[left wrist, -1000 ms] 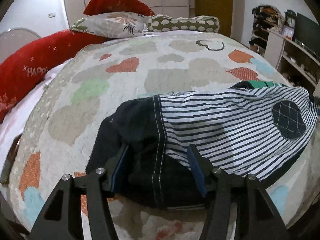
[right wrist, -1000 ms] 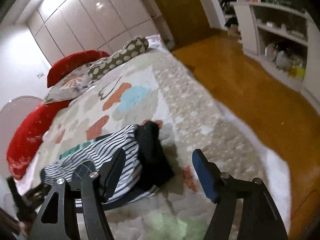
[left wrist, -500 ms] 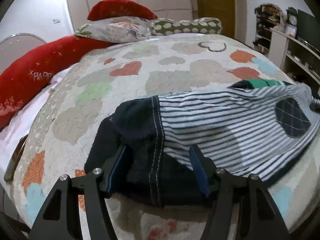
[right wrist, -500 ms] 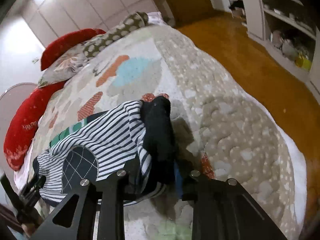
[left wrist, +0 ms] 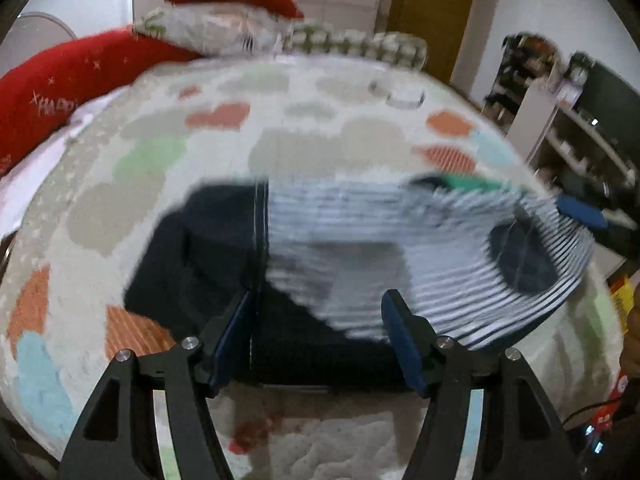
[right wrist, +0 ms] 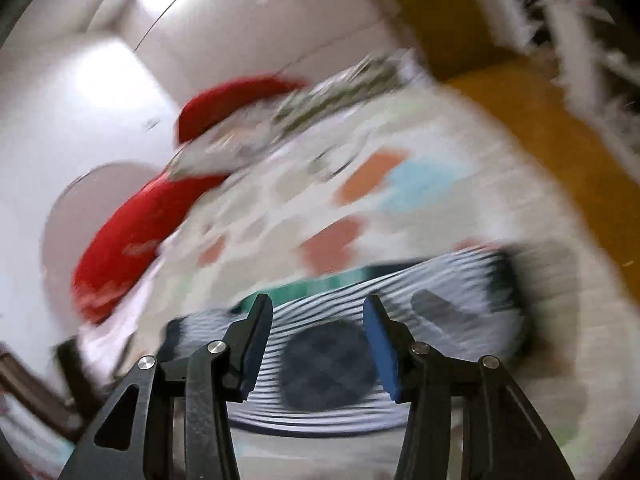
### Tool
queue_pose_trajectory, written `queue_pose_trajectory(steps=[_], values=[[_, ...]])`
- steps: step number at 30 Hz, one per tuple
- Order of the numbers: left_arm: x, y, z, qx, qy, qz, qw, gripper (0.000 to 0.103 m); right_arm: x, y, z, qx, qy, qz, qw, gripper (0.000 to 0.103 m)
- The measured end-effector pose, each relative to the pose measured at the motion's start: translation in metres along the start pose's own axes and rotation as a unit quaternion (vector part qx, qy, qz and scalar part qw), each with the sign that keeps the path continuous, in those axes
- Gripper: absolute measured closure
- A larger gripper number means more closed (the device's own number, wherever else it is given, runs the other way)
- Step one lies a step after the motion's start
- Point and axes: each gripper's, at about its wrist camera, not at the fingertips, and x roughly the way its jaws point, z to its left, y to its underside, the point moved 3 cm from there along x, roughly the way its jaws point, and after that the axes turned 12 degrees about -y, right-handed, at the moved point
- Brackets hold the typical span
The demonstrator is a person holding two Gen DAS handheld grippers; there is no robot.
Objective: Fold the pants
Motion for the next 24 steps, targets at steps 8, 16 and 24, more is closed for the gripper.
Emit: queue_pose_trajectory(steps=[8,16,24], values=[[0.004,0.012,-0.002,0.003,-0.004,-0.015,0.9999,0.035,0.133,0.005,-0.001,0.035,-0.008,0.099,0.994,0.052],[-0.010,0.011,0.006,-0.003,0.014,-0.007,0.9999,0.033,0.093,-0.005,0.013,-0.005,0.032,0.024,0.999,0.052],[-0.040,-0.013,-0.012,0.027,0.073,-0.005,0.9969,0.033,-0.044,0.030,-0.034,0.009,0.113,-0.085,0.990,0.045]])
